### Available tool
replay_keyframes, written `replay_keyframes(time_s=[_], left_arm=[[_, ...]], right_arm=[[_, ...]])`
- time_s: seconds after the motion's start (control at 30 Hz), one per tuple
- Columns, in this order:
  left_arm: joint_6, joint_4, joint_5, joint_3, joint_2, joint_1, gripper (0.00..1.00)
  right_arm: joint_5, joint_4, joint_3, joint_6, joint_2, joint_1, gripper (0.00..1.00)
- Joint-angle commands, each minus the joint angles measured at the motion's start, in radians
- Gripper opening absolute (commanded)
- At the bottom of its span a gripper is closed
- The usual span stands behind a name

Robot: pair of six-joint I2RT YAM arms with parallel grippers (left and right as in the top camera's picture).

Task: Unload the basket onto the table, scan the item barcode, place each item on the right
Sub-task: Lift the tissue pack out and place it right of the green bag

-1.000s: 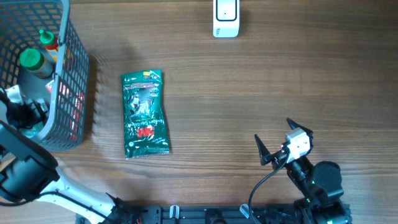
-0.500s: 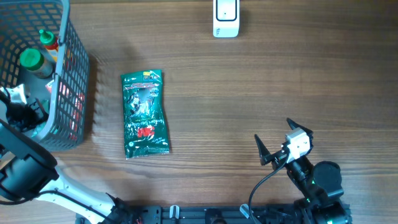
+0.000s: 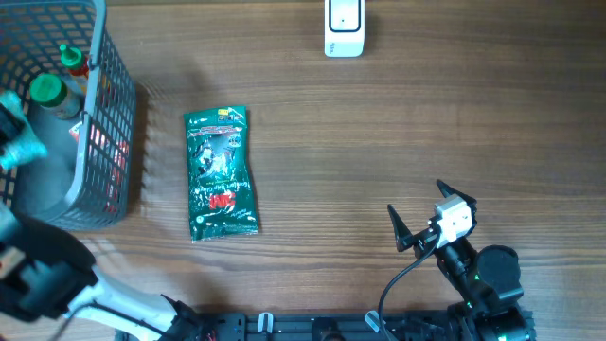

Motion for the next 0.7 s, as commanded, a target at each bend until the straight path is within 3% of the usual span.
replay_keyframes(time_s=[0.0,0.13,0.37,0.53,0.67], left_arm=[[-0.04,0.059,0.484,0.105,-0.178,-0.008,0.22],[-0.121,0.176,0.719,0.107,-0.295,-0.082,0.21],[-0.119,0.1,0.706,0.105,-0.363,-0.4,0.2],[-0.12,0.018,0.388,0.076,-0.33,-0.727,0.1],[-0.12,-0.057,0.058,0.03,-0.273,-0.975,0.1]], right_arm=[[-0.013,0.002,0.008,-0.005,-0.011,-0.003,1.0],[-0.013,0.002,0.008,-0.005,-0.011,-0.003,1.0],[-0.013,0.002,0.008,-0.005,-0.011,-0.003,1.0],[-0.013,0.002,0.008,-0.005,-0.011,-0.003,1.0],[-0.013,0.002,0.008,-0.005,-0.011,-0.003,1.0]])
